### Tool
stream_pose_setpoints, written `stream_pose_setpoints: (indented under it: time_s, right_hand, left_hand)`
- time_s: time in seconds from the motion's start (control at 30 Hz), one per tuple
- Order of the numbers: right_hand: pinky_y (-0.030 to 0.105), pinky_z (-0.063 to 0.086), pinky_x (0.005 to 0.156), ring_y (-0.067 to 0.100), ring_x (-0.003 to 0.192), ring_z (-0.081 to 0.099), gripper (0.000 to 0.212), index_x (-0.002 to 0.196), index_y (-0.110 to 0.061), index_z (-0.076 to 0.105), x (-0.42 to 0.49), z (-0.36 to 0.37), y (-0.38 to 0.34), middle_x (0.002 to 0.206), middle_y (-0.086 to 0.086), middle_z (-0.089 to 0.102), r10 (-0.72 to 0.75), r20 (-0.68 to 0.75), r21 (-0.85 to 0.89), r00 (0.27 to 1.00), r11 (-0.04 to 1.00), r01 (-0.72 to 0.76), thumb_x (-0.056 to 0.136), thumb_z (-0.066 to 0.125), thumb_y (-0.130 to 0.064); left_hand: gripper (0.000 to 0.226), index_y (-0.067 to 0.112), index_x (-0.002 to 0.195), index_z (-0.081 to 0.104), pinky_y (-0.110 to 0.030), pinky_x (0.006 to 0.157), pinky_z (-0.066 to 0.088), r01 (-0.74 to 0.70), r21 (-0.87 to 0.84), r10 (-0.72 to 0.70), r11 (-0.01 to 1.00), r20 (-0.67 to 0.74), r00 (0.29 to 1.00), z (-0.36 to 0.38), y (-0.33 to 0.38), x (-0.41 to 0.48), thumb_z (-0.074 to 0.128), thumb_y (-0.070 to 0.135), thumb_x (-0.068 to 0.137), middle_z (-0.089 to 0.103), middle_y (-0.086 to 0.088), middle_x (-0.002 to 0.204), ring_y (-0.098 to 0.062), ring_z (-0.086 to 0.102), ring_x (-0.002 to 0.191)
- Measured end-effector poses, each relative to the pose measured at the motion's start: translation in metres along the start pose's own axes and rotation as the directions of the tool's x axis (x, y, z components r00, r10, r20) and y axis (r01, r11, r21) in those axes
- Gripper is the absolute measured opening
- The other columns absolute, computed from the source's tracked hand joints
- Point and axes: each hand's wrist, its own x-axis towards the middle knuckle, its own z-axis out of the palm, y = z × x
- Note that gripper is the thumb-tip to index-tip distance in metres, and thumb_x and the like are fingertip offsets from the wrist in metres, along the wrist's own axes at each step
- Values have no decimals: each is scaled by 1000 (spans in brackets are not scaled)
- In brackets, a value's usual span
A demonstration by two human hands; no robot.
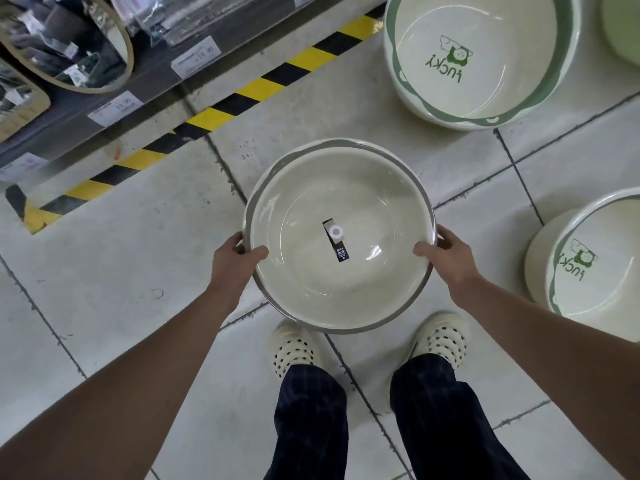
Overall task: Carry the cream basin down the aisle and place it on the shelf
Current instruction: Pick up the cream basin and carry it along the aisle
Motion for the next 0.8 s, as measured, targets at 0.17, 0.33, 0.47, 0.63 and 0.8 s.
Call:
stream_pose_setpoints:
  time_s: [0.17,0.33,0.47,0.63,0.8]
  right_hand:
    - [36,57,79,18,82,66,49,110,-45,71,2,8,5,96,-5,72,-37,47,99,998,995,32,82,65,-5]
    - [44,54,82,26,86,60,54,108,-47,68,5,5,3,95,1,67,-10,72,114,997,994,2,84,63,1]
    - [52,58,94,27,92,67,58,129,-37,62,-12,-18,-11,108,8,70,21,120,80,993,996,-31,84,68,-1]
    - [58,55,99,28,91,64,52,96,-50,63,-65,-67,-53,106,16,65,22,121,78,992,996,-31,84,67,0]
    - [56,54,97,29,90,60,49,88,-47,63,-113,-133,-110,129,31,61,-10,102,136,995,991,-4,86,66,2]
  left_hand:
    - [39,32,112,64,-45,84,60,14,-59,-11,998,50,999,-2,-6,11,67,1,88,76,9,96,-27,71,97]
    - [57,33,136,54,-37,71,55,96,-138,-82,986,102,991,-1,1,3,65,3,89,71,1,107,-24,67,91]
    - [64,27,145,54,-37,68,55,108,-104,-95,989,125,988,-5,15,-25,67,4,87,70,-5,114,-25,65,89]
    - [58,28,140,56,-37,71,55,94,-114,-78,989,138,987,0,59,-80,67,3,88,70,-6,116,-26,66,98]
    - [70,30,138,59,-44,79,58,37,-88,-22,995,161,987,18,135,-142,73,18,70,71,-6,122,-28,66,103]
